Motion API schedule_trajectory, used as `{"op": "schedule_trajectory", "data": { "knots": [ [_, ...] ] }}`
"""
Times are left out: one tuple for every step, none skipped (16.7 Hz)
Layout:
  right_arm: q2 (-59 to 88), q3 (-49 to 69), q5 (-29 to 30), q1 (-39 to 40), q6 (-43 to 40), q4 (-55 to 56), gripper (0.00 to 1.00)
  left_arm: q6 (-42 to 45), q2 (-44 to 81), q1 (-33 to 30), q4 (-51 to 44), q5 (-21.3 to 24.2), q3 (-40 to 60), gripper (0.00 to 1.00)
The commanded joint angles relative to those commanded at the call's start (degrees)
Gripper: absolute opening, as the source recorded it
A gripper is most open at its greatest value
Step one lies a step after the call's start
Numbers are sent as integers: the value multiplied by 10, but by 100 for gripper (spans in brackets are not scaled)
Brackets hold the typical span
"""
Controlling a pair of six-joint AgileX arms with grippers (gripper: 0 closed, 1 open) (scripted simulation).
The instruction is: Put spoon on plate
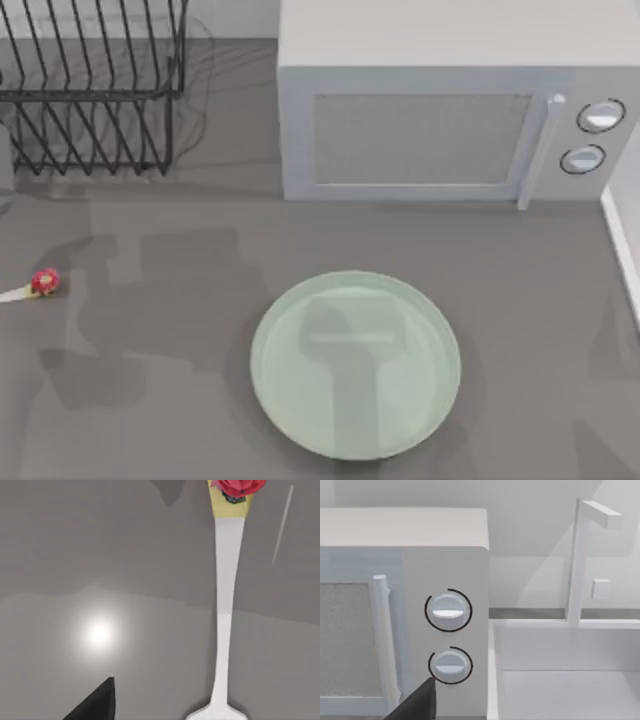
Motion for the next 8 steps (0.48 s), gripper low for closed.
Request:
{"op": "schedule_trajectory", "data": {
  "knots": [
    [0,0,0,0,0,0,100,0,0,0,0,0,0,100],
    [0,0,0,0,0,0,100,-1,-1,-3,1,1,-2,100],
    [0,0,0,0,0,0,100,-1,0,-3,3,1,-3,100],
    [0,0,0,0,0,0,100,-1,4,-2,10,0,-8,100],
    [0,0,0,0,0,0,100,-1,9,-2,24,0,-16,100],
    [0,0,0,0,0,0,100,-1,17,-2,43,0,-27,100],
    [0,0,0,0,0,0,100,-1,27,-1,68,0,-40,100],
    [0,0,0,0,0,0,100,0,39,-1,95,0,-55,100]
  ]
}}
